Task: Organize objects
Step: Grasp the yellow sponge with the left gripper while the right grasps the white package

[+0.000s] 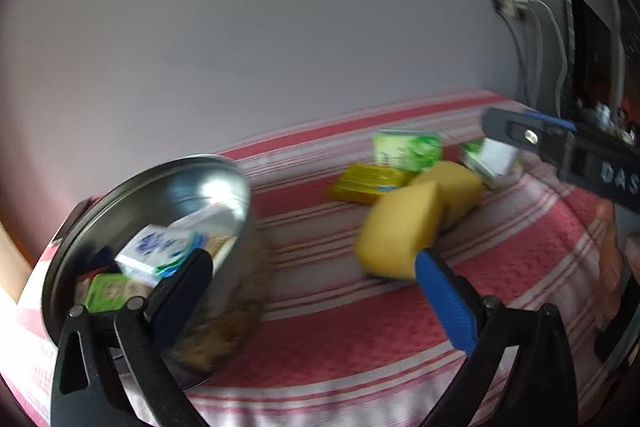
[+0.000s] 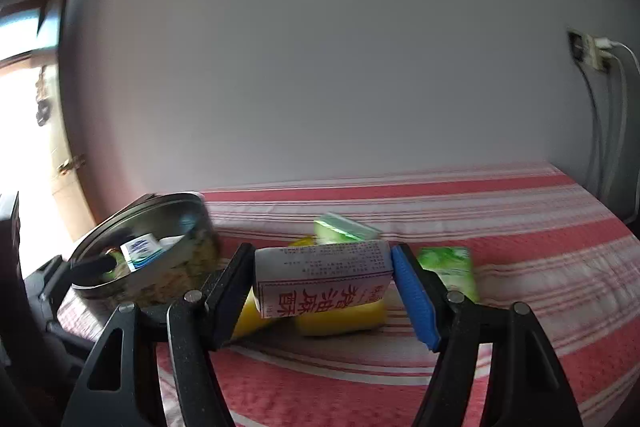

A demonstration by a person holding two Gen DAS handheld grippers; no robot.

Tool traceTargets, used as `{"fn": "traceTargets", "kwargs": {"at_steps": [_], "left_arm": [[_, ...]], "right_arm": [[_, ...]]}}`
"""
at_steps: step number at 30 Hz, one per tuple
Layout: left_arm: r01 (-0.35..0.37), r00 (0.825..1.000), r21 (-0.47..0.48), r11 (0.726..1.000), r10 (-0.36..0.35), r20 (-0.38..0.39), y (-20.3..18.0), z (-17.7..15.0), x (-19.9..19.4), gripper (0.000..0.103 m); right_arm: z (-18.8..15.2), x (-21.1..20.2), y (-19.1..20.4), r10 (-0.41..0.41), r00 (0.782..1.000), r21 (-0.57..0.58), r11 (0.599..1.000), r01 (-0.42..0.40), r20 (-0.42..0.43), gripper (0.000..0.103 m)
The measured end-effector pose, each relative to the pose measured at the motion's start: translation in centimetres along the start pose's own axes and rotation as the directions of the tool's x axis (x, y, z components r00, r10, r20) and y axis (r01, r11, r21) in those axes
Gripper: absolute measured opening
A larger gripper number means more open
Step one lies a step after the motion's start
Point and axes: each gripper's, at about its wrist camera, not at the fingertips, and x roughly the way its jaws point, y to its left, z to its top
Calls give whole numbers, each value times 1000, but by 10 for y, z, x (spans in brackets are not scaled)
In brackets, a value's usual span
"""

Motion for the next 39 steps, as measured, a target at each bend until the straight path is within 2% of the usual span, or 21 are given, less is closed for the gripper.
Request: {"fn": "traceTargets", "kwargs": {"at_steps": [3, 9, 10, 15, 17, 18, 19, 21, 24, 26, 28, 30, 35, 39], "left_arm": [[19, 1000, 63, 998, -18, -16, -16, 8, 10, 103], [106, 990, 118, 987, -94, -104, -33, 13, 31, 103], [139, 985, 111, 984, -125, -121, -34, 14, 34, 103], [198, 969, 89, 976, -181, -167, -32, 17, 47, 100], [243, 953, 70, 968, -225, -202, -31, 17, 54, 79], [259, 945, 54, 964, -241, -223, -29, 17, 57, 73], [278, 933, 27, 960, -264, -244, -25, 16, 62, 60], [302, 922, 0, 953, -292, -252, -26, 16, 65, 59], [294, 930, -1, 956, -286, -230, -26, 16, 60, 56], [244, 952, 21, 969, -236, -195, -28, 17, 51, 56], [196, 971, 49, 979, -186, -149, -30, 17, 41, 56], [157, 982, 52, 986, -150, -115, -29, 18, 35, 56], [133, 988, -15, 991, -134, -71, -9, 23, 39, 56], [127, 990, -35, 991, -129, -50, -6, 21, 41, 56]], "right_arm": [[2, 0, -9, -11, 1000, 36, 999, 11, 5, 71], [1, -5, 0, -44, 998, 2, 999, 44, 43, 71], [0, -4, 2, -45, 998, -2, 999, 45, 42, 71], [0, 3, -8, -46, 999, 33, 998, 46, 2, 71], [0, 6, -14, -47, 999, 46, 998, 48, -18, 71], [0, 6, -15, -57, 998, 43, 997, 58, -25, 71], [-1, 6, -17, -81, 996, 31, 996, 82, -39, 71], [-3, 7, -19, -118, 990, 20, 993, 120, -81, 71], [-9, 12, -19, -144, 976, 13, 989, 148, -165, 72], [-14, 17, -13, -180, 960, -21, 983, 180, -214, 73], [-20, 23, -5, -229, 935, -71, 973, 218, -270, 74], [-25, 30, 0, -249, 916, -106, 968, 227, -315, 75], [-31, 39, -3, -283, 883, -119, 959, 257, -375, 77], [-34, 42, -7, -274, 874, -113, 962, 249, -401, 79]]}}
